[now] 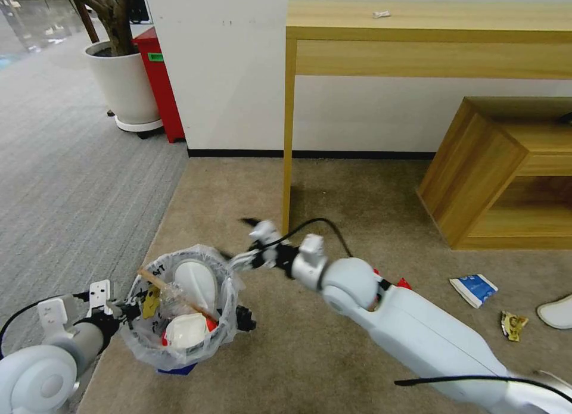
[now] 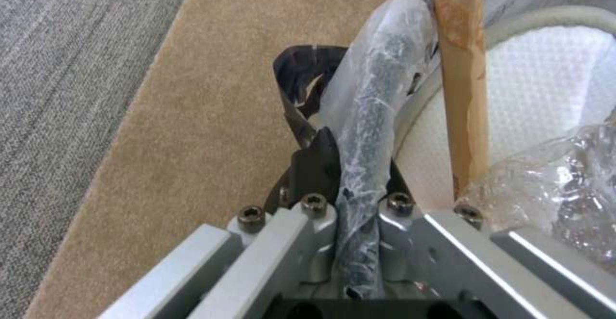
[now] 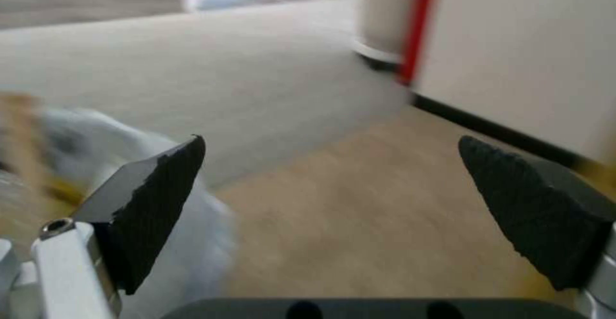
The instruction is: Pick up the trash bin and place the garbage on the floor into it.
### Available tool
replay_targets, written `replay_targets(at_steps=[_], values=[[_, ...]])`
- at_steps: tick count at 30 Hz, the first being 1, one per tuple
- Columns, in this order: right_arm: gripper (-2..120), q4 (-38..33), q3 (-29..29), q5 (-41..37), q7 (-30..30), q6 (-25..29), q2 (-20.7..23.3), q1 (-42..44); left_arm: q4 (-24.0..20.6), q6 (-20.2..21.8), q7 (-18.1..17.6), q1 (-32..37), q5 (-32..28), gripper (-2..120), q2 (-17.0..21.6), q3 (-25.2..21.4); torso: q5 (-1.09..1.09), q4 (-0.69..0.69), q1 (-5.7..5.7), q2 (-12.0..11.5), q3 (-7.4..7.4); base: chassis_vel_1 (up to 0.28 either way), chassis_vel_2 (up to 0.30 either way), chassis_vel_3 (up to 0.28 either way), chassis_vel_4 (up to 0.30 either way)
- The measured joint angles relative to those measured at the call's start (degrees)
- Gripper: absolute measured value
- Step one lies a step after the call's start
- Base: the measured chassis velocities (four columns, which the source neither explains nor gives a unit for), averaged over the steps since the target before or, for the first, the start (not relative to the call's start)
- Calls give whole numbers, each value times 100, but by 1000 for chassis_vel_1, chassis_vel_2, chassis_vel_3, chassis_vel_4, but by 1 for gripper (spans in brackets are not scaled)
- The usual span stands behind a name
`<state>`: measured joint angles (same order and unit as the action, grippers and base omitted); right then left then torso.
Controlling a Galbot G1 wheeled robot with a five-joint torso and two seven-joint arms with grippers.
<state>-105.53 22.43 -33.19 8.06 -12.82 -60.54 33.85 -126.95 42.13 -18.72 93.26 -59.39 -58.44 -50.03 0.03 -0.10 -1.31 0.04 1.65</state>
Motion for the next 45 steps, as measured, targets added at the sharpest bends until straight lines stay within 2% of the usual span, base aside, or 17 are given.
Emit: replay_targets(at_steps=[1, 3, 5, 6, 7, 8, 11, 12, 15, 18, 32, 36, 39, 40, 42, 43, 45], values=[[100, 0, 0, 0, 0, 0, 0, 0, 0, 0, 0, 0, 0, 1, 0, 0, 0, 0, 0, 0, 0, 0, 0, 0, 0], [100, -83, -714, 39, -532, 55, 222, 661, -21, 1, 118, 100, 172, 1, -147, -59, 0, 0, 0, 0, 0, 0, 0, 0, 0], [100, -83, -714, 39, -532, 55, 222, 661, -21, 1, 118, 100, 172, 1, -147, -59, 0, 0, 0, 0, 0, 0, 0, 0, 0], [100, -109, -1253, 167, -584, 99, 374, 1232, -36, 1, 206, 136, 244, 1, -199, -100, 0, -1, 0, 0, 0, 0, 0, 0, 0], [100, -97, -1785, 312, -462, 199, 432, 1735, -49, 1, 265, 171, 303, 1, -222, -119, 1, -3, 0, 0, 0, 0, 0, 0, 0], [100, -97, -1785, 312, -462, 199, 432, 1735, -49, 1, 265, 171, 303, 1, -222, -119, 1, -3, 0, 0, 0, 0, 0, 0, 0], [100, 30, -2729, 570, -232, 395, 352, 2429, -107, 2, 305, 228, 377, 1, -275, -122, 1, -2, 0, 0, 0, 0, 0, 0, 0], [100, 30, -2729, 570, -232, 395, 352, 2429, -107, 2, 305, 228, 377, 1, -275, -122, 1, -2, 0, 0, 0, 0, 0, 0, 0], [100, 119, -3633, 722, -35, 555, 212, 3146, -240, 2, 318, 300, 483, 1, -385, -108, 0, -1, 0, 0, -1, -45, -35, 37, 45], [100, 141, -3914, 782, 6, 604, 150, 3444, -287, 1, 353, 338, 544, 1, -423, -102, 0, -1, 0, 0, 0, -103, -104, 106, 103], [100, 566, -4334, 758, 24, 758, -49, 3614, -404, 0, 377, 400, 635, 1, -469, -52, -2, -2, -1, 0, 1, -206, -204, 209, 208], [100, 759, -4277, 566, -194, 797, -93, 3582, -435, 0, 372, 439, 648, 1, -495, -68, -3, -2, 0, 0, 0, -187, -175, 170, 177], [100, 809, -4008, 140, -906, 359, -219, 3504, -465, 0, 375, 474, 648, 1, -512, -93, 1, -3, 0, 0, 1, -100, -110, 87, 89], [100, 854, -3866, -24, -1331, 51, -309, 3426, -475, 0, 374, 490, 650, 1, -519, -107, -2, -3, 0, 0, 1, 0, 0, 0, 0], [100, 880, -3792, -110, -1561, -145, -378, 3384, -479, 0, 372, 498, 653, 1, -523, -116, -4, -1, 0, 0, 0, 0, 0, 0, 0], [100, 980, -3582, -495, -2158, -633, -558, 3262, -480, 0, 364, 513, 666, 1, -531, -131, -2, 0, 0, 0, 1, 0, 0, 0, 0], [100, 1037, -3526, -632, -2326, -781, -622, 3211, -482, 0, 363, 517, 671, 1, -533, -137, -1, 1, 0, -1, 0, 24, 30, -18, -12]])
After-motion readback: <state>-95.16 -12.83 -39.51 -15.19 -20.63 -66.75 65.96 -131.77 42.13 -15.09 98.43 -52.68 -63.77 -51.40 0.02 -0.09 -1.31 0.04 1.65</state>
